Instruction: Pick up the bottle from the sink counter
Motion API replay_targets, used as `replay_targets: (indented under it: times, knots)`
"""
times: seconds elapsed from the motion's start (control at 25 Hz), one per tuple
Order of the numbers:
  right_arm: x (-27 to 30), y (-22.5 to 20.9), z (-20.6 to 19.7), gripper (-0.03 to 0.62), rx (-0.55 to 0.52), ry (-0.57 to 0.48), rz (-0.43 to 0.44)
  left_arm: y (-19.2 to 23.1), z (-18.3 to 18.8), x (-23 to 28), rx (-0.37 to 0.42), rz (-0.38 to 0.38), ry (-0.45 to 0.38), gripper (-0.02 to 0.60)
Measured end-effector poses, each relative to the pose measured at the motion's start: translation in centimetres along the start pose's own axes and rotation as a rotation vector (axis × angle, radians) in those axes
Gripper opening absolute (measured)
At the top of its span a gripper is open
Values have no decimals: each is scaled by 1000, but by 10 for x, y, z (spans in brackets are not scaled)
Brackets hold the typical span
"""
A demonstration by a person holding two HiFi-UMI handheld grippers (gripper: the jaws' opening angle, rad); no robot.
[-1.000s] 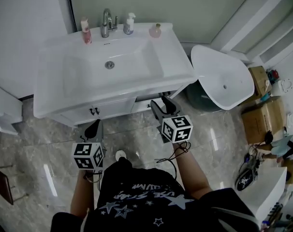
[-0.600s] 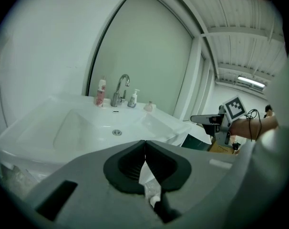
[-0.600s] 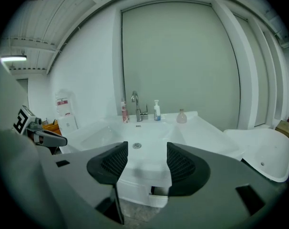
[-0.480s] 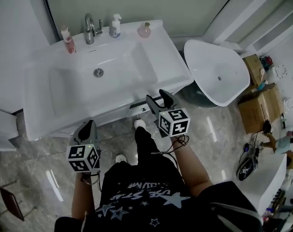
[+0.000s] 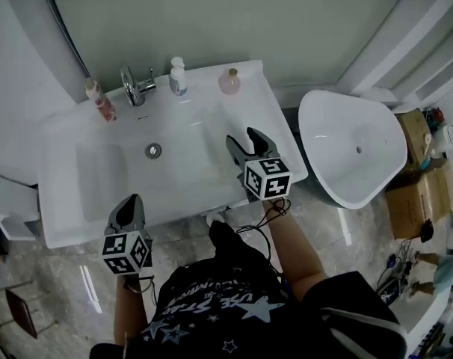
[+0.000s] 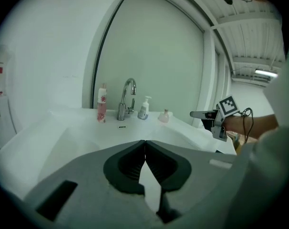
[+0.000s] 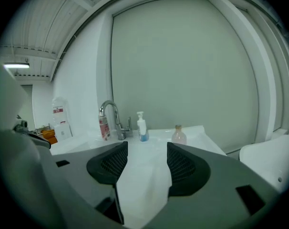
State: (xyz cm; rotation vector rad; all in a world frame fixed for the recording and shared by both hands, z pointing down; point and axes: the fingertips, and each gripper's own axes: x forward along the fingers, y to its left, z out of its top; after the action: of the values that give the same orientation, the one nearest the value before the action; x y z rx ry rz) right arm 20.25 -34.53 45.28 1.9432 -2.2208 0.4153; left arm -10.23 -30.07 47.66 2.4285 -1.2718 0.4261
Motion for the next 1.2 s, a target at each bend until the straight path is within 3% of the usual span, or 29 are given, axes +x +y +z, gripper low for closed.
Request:
replay_targets:
  times: [0.48, 0.84, 1.2]
  knots:
    - [110, -94, 24, 245, -23, 41, 38, -22, 53, 115, 4, 55, 5, 19]
    - [184, -134, 26, 244, -71, 74, 3, -19, 70, 169, -9, 84, 21, 20]
    - [241, -149, 16, 244, -125, 118, -23, -13, 70, 200, -38, 89, 68, 19]
